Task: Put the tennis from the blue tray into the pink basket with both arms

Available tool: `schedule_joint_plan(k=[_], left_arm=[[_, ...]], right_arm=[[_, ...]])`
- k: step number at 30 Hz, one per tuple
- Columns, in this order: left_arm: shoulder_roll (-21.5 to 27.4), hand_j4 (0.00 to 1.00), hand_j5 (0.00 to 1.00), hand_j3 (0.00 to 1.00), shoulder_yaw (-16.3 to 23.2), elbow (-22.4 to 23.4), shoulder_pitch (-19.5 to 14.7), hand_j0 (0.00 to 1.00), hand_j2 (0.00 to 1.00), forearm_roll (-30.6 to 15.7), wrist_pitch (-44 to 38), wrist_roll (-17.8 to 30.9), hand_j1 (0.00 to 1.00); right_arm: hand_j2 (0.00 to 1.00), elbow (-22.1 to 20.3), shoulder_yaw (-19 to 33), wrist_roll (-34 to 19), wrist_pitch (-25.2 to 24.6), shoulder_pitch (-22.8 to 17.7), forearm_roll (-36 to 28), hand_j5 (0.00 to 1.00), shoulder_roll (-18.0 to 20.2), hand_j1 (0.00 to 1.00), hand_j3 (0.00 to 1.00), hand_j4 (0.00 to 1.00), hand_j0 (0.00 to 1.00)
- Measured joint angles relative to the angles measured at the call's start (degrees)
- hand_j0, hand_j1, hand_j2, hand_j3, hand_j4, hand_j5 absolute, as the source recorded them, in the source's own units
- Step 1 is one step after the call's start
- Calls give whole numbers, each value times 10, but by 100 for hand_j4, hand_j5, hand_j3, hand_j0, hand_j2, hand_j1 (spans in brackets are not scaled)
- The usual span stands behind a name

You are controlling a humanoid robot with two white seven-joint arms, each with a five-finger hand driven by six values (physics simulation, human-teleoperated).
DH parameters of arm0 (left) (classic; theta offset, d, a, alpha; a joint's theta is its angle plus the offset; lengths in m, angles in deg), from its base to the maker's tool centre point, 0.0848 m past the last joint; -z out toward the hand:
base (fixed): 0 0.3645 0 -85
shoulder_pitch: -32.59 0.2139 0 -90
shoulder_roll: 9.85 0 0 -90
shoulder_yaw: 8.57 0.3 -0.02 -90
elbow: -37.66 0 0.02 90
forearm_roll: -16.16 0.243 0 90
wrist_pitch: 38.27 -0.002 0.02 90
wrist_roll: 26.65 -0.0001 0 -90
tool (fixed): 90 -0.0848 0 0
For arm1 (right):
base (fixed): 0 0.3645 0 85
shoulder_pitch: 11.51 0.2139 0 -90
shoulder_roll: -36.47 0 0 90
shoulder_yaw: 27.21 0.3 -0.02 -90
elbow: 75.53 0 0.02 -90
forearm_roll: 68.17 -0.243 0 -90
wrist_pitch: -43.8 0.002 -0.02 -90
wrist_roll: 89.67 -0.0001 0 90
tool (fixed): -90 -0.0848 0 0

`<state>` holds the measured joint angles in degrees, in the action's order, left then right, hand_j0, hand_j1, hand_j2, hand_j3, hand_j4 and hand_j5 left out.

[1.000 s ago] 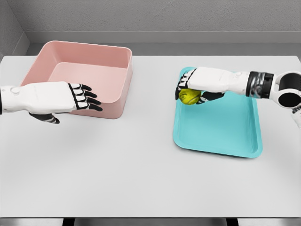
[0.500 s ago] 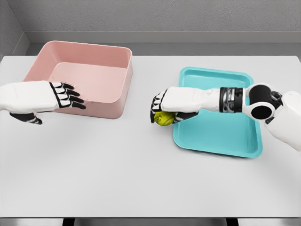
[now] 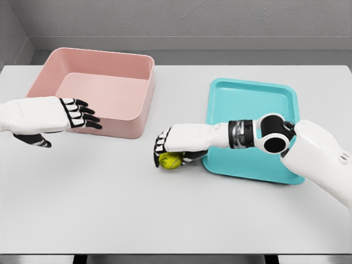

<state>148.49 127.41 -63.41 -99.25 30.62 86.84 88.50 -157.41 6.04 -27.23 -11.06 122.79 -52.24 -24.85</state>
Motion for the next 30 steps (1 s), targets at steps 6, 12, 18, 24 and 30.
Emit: schedule_joint_plan(k=[6, 12, 18, 24, 30], left_arm=[[-76, 100, 100, 100, -4, 0, -23, 100, 100, -2, 0, -2, 100], [-98, 100, 100, 100, -5, 0, -25, 100, 100, -3, 0, -2, 100], [-101, 100, 100, 100, -15, 0, -25, 100, 100, -4, 0, -3, 100], [-100, 100, 100, 100, -28, 0, -22, 100, 100, -5, 0, -5, 100], [-99, 100, 100, 100, -32, 0, -21, 100, 100, -6, 0, -5, 100]], right_arm=[[54, 28, -3, -7, 0, 0, 4, 54, -27, 54, 54, 54, 54], [54, 42, -22, -9, 0, 1, 6, 54, -49, 54, 54, 54, 54], [63, 47, -26, -10, 0, 1, 7, 63, -58, 63, 63, 63, 63], [100, 46, -24, -9, 0, -1, 7, 100, -59, 100, 100, 100, 100], [100, 36, -19, -8, 0, 4, 6, 100, -53, 100, 100, 100, 100]])
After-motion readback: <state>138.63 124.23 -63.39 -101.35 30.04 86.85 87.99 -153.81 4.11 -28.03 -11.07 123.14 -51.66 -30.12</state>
